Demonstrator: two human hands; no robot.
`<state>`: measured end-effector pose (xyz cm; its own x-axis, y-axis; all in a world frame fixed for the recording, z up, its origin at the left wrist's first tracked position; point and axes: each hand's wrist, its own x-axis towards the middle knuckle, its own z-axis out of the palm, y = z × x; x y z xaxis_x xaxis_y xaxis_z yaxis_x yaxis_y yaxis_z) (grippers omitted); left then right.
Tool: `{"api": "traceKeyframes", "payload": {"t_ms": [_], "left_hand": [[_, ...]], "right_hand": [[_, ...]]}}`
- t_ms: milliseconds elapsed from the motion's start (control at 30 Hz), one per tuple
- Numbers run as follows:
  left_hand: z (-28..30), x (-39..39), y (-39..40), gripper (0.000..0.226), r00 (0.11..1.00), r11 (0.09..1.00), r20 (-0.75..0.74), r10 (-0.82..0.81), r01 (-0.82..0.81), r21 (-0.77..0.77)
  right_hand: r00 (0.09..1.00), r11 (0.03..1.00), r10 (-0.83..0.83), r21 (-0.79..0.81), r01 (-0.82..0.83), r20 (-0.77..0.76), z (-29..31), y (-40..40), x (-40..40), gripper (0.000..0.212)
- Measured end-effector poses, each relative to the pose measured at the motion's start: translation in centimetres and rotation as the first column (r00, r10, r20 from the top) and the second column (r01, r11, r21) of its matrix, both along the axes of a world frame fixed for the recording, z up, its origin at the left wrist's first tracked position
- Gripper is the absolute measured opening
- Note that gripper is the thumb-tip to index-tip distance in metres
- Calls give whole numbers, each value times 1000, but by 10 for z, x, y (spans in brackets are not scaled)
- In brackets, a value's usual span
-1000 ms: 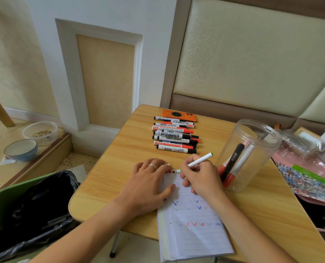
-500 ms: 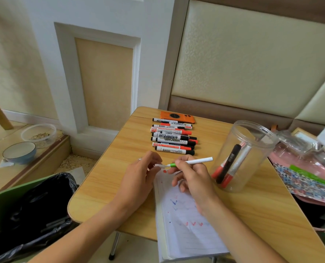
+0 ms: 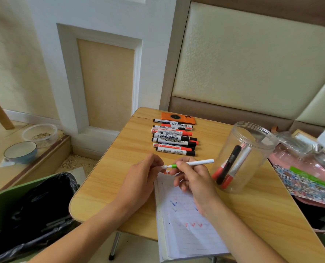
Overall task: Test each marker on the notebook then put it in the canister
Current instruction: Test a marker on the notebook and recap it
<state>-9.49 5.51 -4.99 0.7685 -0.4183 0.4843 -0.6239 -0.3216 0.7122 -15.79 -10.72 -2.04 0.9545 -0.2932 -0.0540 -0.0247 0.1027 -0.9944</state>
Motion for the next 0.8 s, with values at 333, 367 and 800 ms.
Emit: {"api": "traceKeyframes", "payload": {"t_ms": [333, 367, 800], "left_hand": [[-1, -2, 0, 8, 991, 994, 75, -108, 105, 44], [-1, -2, 0, 9, 991, 993, 82, -109, 105, 48], [-1, -3, 1, 4, 995, 997, 68, -71, 69, 31]], "right_hand": [[999, 993, 47, -108, -45, 13, -3, 1, 1, 9], [999, 994, 41, -102, -41, 2, -3, 2, 1, 14], [993, 990, -94, 99, 101, -72, -4, -10, 4, 6]]}}
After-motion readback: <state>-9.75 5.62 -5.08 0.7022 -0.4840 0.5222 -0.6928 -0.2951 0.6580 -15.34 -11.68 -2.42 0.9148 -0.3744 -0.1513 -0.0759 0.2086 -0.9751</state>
